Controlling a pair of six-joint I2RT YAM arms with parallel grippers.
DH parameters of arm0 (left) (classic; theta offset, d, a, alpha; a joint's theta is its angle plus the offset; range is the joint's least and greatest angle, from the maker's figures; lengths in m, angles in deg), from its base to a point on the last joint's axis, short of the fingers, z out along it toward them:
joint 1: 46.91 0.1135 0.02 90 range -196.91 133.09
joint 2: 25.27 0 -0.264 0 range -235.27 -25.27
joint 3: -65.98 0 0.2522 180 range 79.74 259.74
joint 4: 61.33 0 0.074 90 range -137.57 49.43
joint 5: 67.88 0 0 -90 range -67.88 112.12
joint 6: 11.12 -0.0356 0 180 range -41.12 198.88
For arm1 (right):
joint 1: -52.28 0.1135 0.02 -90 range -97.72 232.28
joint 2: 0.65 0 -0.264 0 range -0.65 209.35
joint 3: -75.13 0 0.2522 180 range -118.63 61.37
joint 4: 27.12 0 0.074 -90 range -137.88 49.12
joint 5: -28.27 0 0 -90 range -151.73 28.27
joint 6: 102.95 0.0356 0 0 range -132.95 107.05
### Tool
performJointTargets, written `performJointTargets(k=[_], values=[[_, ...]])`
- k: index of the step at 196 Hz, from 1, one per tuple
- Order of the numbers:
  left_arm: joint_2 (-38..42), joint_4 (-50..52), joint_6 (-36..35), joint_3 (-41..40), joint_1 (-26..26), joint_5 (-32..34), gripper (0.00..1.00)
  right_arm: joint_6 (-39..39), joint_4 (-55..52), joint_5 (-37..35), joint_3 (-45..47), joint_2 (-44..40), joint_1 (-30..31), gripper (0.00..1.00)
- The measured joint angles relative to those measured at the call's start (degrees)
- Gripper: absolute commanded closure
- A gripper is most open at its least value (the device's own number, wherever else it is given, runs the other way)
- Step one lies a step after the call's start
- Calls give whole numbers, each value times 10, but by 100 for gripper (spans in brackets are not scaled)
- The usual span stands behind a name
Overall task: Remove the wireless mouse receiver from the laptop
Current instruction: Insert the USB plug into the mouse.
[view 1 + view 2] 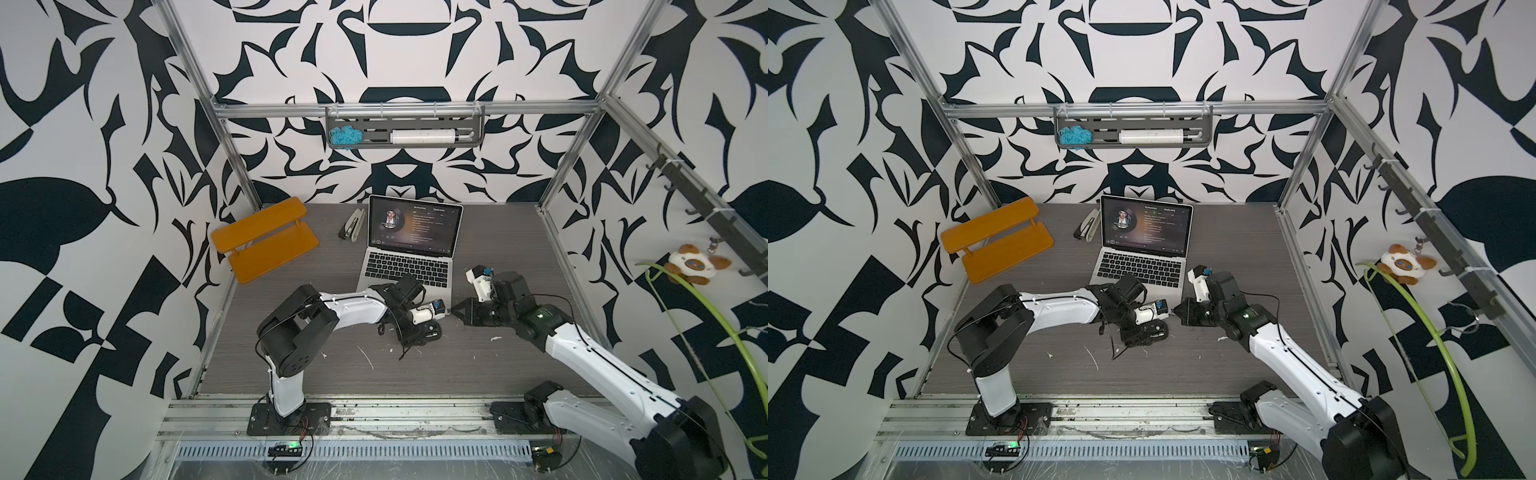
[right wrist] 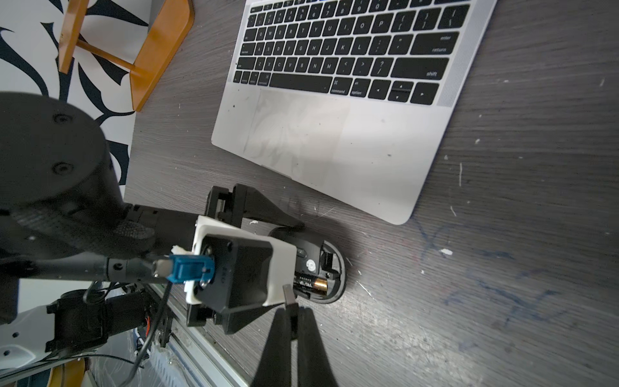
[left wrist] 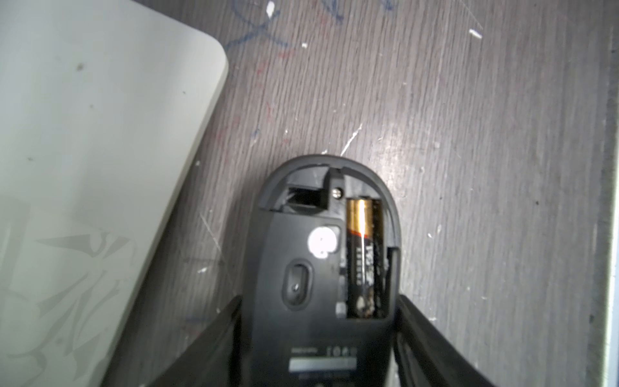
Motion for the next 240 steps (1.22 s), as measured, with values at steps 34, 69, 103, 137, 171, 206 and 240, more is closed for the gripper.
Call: performJointTargets(k=[34,69,103,137,171,206,240], values=[[16,-46,14,-34,-2,0,21,0,0,0,0,5,0,100],[26,-113,31,-71,-2,-5,21,0,0,0,0,7,0,100],[33,-190,45,-110,-2,-4,20,0,0,0,0,5,0,100],[35,-275,43,-152,-2,-9,20,2,1,1,9,-10,0,100],[24,-376,43,-192,-2,-20,20,4,0,1,10,-13,0,100],[6,-515,43,-249,-1,-27,20,13,-2,2,10,-13,0,100],[-31,-621,42,-270,0,-56,21,18,-5,3,10,-9,0,100]])
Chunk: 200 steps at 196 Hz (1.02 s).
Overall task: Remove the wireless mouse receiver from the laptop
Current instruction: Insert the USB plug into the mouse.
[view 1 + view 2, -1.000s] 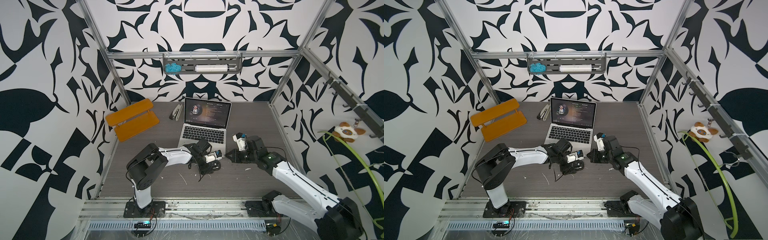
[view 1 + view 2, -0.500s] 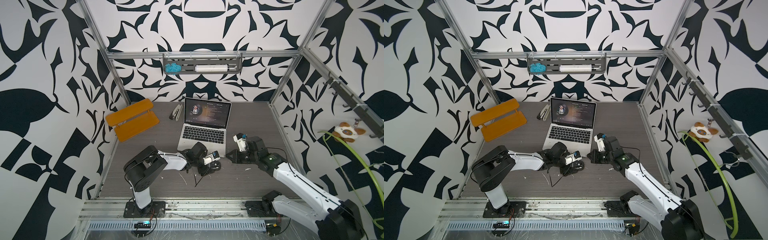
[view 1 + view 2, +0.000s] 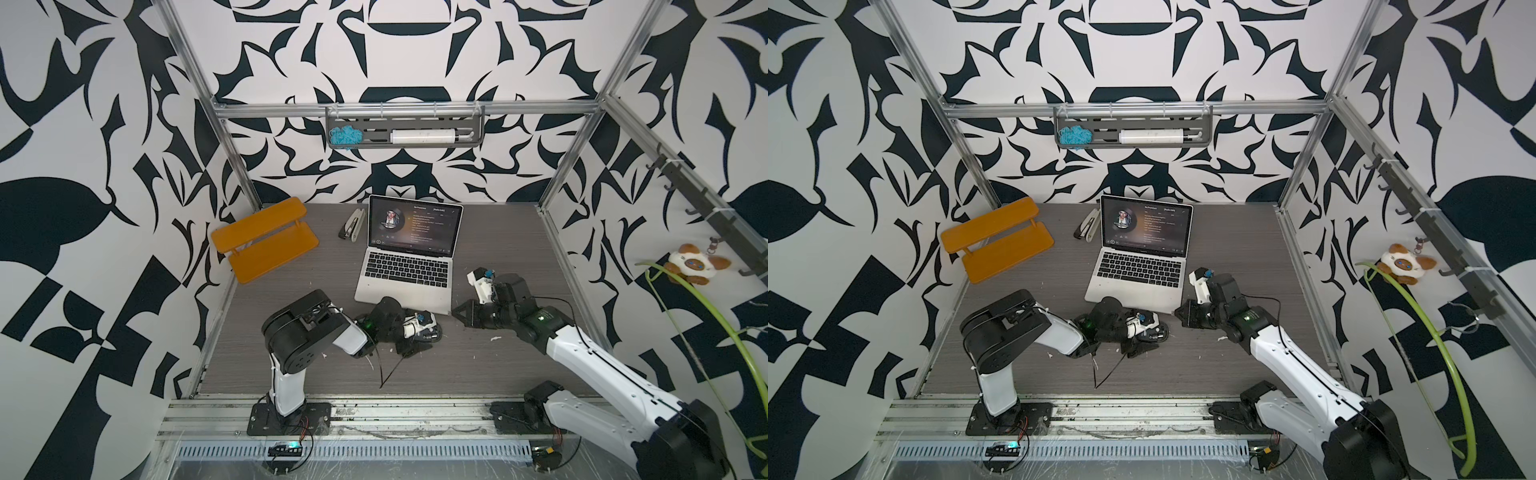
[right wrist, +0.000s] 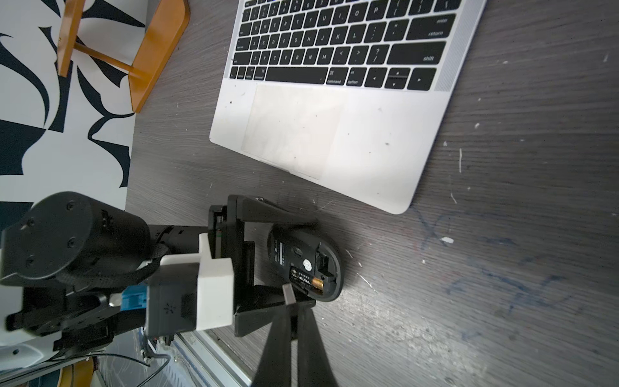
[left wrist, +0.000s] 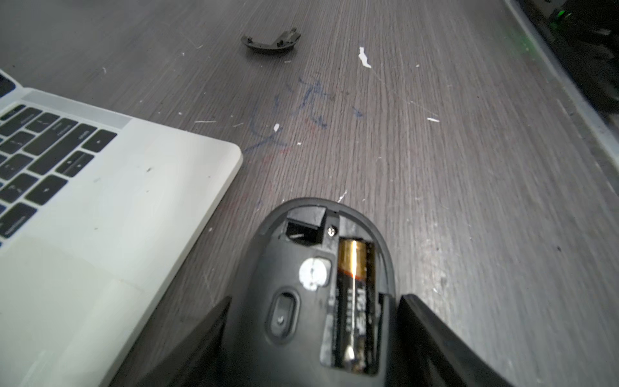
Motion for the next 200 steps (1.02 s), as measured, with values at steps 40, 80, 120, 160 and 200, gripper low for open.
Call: performJointTargets(k=[40,80,120,160,200], values=[[-36,-113,4,-31,17,-35,24,4,-15,-3,0,19,5,100],[-46,-136,4,-38,30,-62,24,7,-46,-28,-14,65,44,100],[-54,-139,4,-33,32,-77,31,8,-67,-59,-51,111,83,100],[-56,-130,-1,-25,32,-81,49,-3,-90,-96,-87,152,103,100],[-56,-118,-1,-17,32,-82,60,-19,-128,-125,-129,196,106,100]])
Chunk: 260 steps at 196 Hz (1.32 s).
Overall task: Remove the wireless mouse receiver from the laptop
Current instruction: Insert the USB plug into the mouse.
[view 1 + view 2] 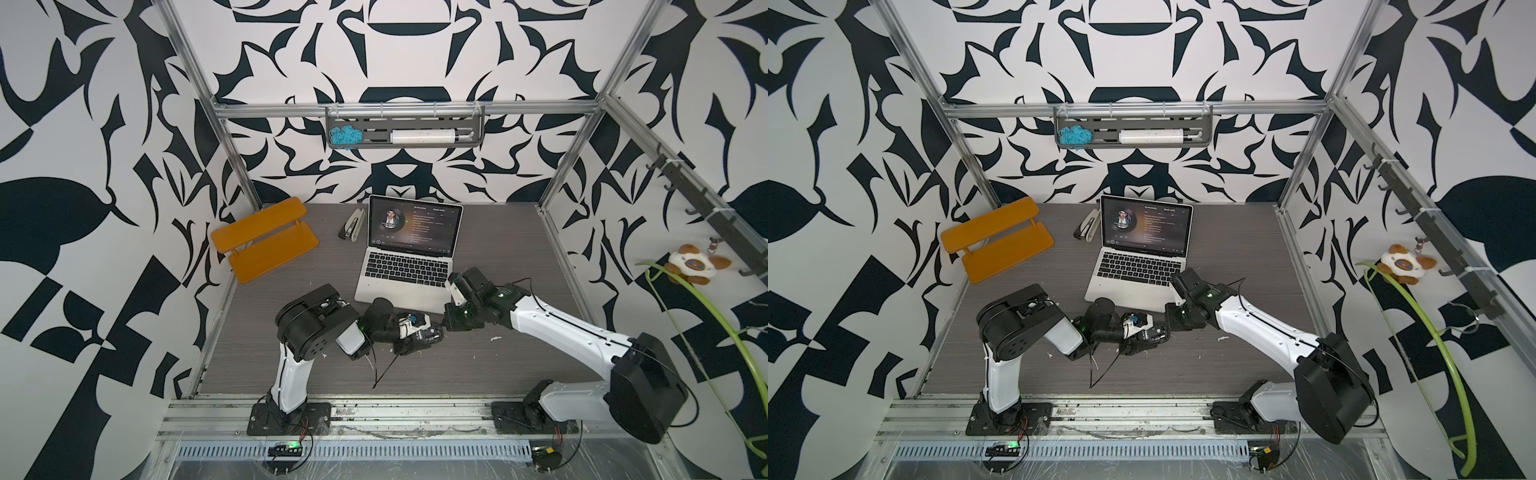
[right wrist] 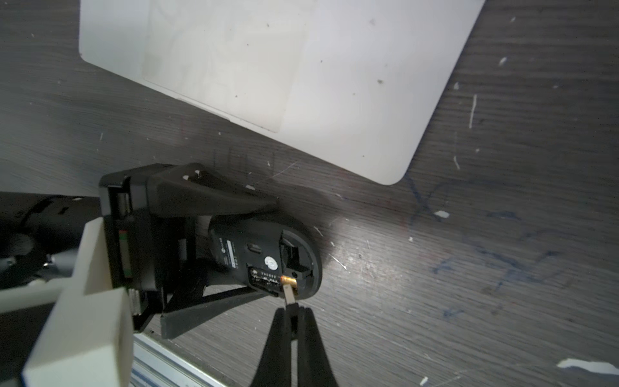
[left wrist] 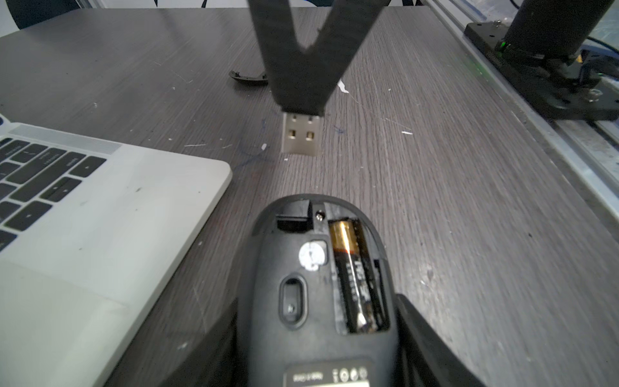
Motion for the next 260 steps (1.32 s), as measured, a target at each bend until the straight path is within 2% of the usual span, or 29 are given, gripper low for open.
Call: performJointTargets(k=[75,138,260], values=[[1,13,-2,7,0,1,65,-9,-79,-12,-92,81,4,100],[2,14,-1,7,0,2,65,-7,-109,-10,-110,135,10,100],[2,14,-1,7,0,2,66,-7,-103,-2,-131,167,12,100]])
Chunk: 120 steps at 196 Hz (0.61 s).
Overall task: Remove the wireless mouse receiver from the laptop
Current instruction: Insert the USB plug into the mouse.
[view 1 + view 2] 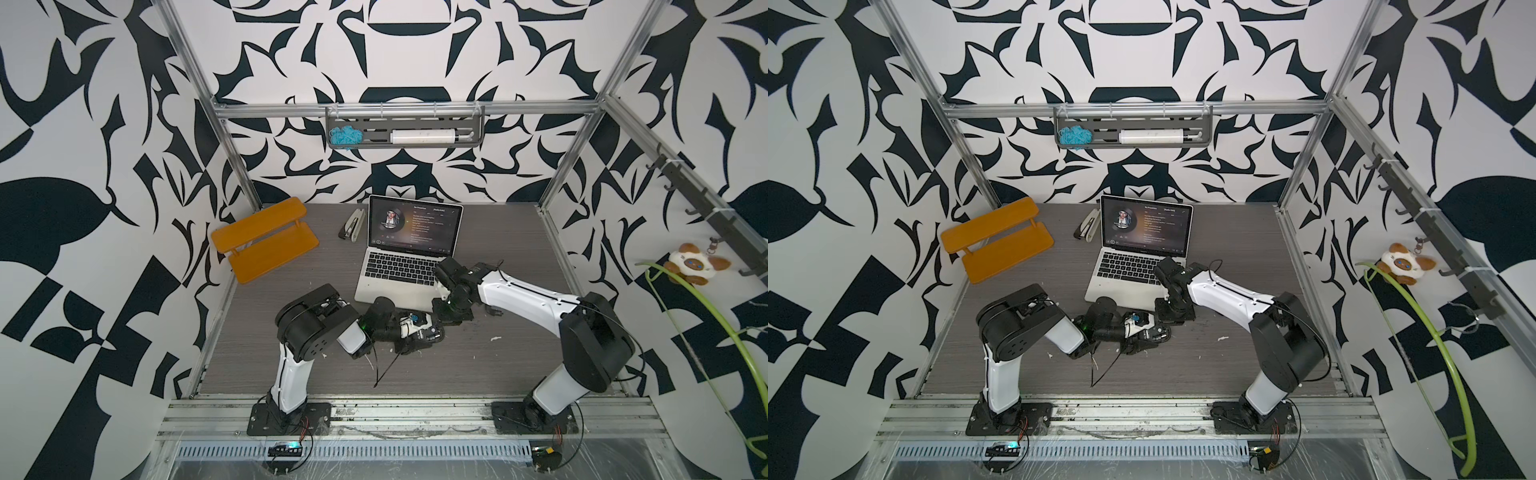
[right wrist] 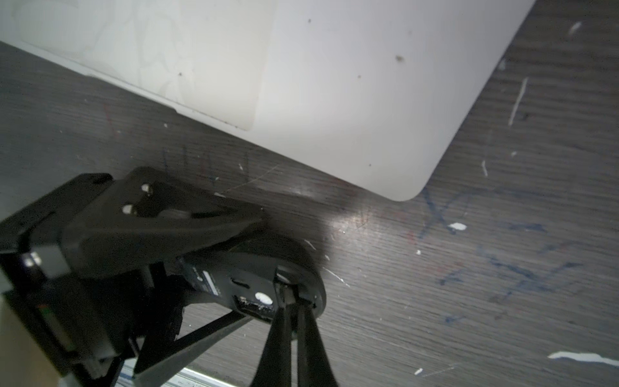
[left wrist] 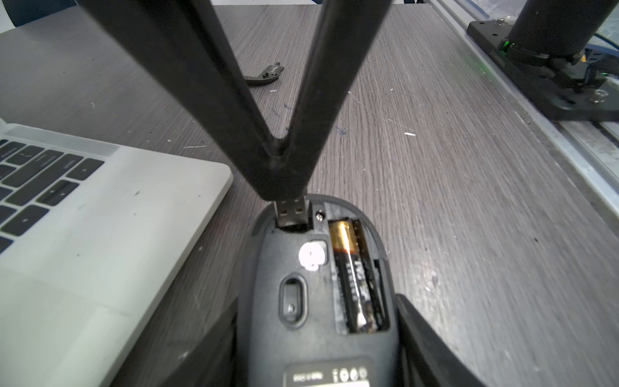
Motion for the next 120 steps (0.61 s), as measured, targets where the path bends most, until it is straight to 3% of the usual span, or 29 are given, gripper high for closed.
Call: performJointTargets(k=[120], values=[[0,0,0,0,0,0,66,-3,9,-5,7,9,0,100]])
